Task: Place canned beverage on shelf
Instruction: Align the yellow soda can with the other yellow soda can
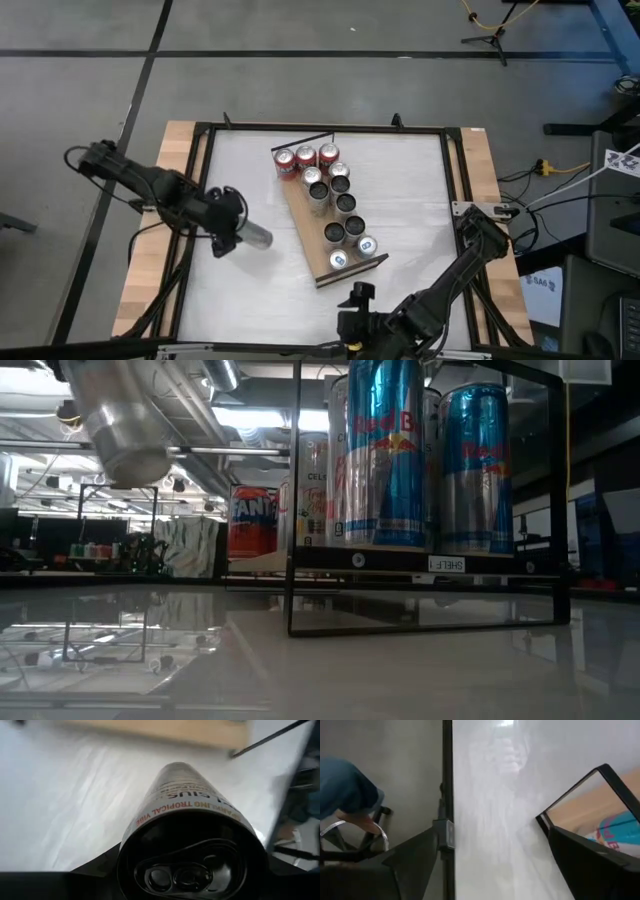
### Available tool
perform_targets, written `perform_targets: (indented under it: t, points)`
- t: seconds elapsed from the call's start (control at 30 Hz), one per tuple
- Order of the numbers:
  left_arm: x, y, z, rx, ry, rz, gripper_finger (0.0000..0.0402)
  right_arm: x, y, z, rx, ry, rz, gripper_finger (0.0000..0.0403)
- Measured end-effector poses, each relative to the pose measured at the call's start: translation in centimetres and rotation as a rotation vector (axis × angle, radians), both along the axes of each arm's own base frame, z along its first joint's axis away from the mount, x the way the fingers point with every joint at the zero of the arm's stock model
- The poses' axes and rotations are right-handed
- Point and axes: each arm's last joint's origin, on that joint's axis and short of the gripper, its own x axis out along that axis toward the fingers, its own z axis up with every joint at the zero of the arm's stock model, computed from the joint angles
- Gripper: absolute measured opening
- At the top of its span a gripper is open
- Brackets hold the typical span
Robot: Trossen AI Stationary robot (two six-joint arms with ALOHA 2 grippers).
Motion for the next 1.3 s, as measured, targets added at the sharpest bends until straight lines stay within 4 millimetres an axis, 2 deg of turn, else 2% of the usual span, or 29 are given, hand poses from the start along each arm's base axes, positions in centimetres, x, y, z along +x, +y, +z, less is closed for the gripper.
perform_targets:
  t: [0.17,0.27,0.63,0.87,1.3]
  points:
    - [0.5,0.2,-0.7,0.012,0.161,0.053,0.0238,0.3,-0.3,0.0,-0.045,0.0,0.042,0.0367]
    - [1.2,-0.2,-1.9,0.024,0.289,0.075,0.0238,0.5,-0.6,0.0,-0.076,-0.006,0.063,0.0367]
    - [4.8,-2.7,-6.3,0.112,0.495,0.045,0.0238,0.9,-1.0,-0.1,-0.108,-0.007,0.089,0.0367]
    - [6.1,-4.2,-8.0,0.118,0.488,0.012,0.0238,0.9,-0.9,-0.1,-0.108,-0.006,0.09,0.0367]
    - [6.4,-4.7,-8.0,0.091,0.45,0.0,0.0241,0.8,-0.8,-0.2,-0.094,0.006,0.104,0.0367]
